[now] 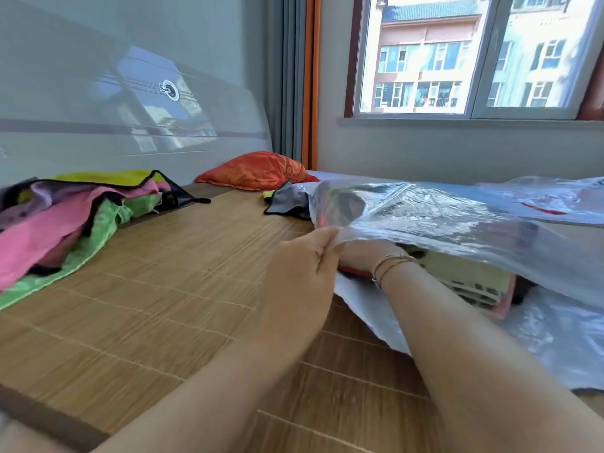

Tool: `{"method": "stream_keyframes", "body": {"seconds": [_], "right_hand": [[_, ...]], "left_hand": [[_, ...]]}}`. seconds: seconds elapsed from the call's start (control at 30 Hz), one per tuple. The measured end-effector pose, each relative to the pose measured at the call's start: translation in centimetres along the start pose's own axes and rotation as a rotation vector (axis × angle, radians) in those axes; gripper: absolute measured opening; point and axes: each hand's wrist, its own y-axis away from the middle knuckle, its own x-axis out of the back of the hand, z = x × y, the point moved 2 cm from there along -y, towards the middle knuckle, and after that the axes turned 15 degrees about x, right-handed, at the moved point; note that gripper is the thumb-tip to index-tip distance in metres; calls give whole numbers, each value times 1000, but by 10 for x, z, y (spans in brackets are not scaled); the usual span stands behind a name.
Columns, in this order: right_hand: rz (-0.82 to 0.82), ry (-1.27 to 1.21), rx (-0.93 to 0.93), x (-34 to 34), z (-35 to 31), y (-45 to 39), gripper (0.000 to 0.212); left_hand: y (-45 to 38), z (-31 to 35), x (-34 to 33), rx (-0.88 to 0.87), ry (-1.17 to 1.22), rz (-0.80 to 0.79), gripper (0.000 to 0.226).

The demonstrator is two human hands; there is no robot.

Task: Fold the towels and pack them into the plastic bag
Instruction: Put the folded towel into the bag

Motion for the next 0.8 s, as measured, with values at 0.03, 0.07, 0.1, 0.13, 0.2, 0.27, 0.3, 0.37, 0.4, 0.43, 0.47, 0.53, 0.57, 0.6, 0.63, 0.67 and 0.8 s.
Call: {"method": "stream_keyframes", "body": {"seconds": [0.03,0.07,0.1,0.13,0.2,0.27,0.3,0.37,0.4,0.43,0.47,0.53,0.57,0.6,0.63,0.67,0.8], "right_hand": [[48,104,13,-2,2,3,17],[133,174,8,-5,1,8,17],[181,232,-17,-5,1,18,23],[223,303,-7,-7,5,27,33],[243,457,30,-5,3,50,54],[200,437,37,-7,3,72,66],[166,376,25,-7,1,83,67],[152,290,28,-6,-9,107,66],[155,265,28,-5,-17,121,64],[153,252,27,-5,-24,131,63],[153,245,40,-3,-35,145,61],[193,235,72,2,-58,172,56],[238,238,92,4,-69,183,53],[300,239,105,6,-78,192,49],[358,237,116,8,-88,198,44],[403,237,132,8,-98,202,39],[492,170,291,4,-149,191,15]], "left_hand": [[-2,-2,0,35,14,-6,20],[-2,-3,-1,61,27,-18,25],[-1,-2,0,84,33,-32,28],[0,0,1,108,45,-43,28],[5,6,3,174,76,-64,26],[14,15,8,241,64,-78,33],[19,19,12,263,48,-82,39],[32,26,19,301,46,-89,44],[41,30,23,326,51,-83,45],[47,28,25,352,54,-76,45],[56,30,29,370,61,-61,45],[72,30,40,404,57,-36,45],[80,28,48,421,52,-24,45],[86,26,57,434,49,-14,44],[90,22,67,443,36,-2,43],[93,17,79,448,10,14,42],[99,-13,136,480,-121,91,35]]}}
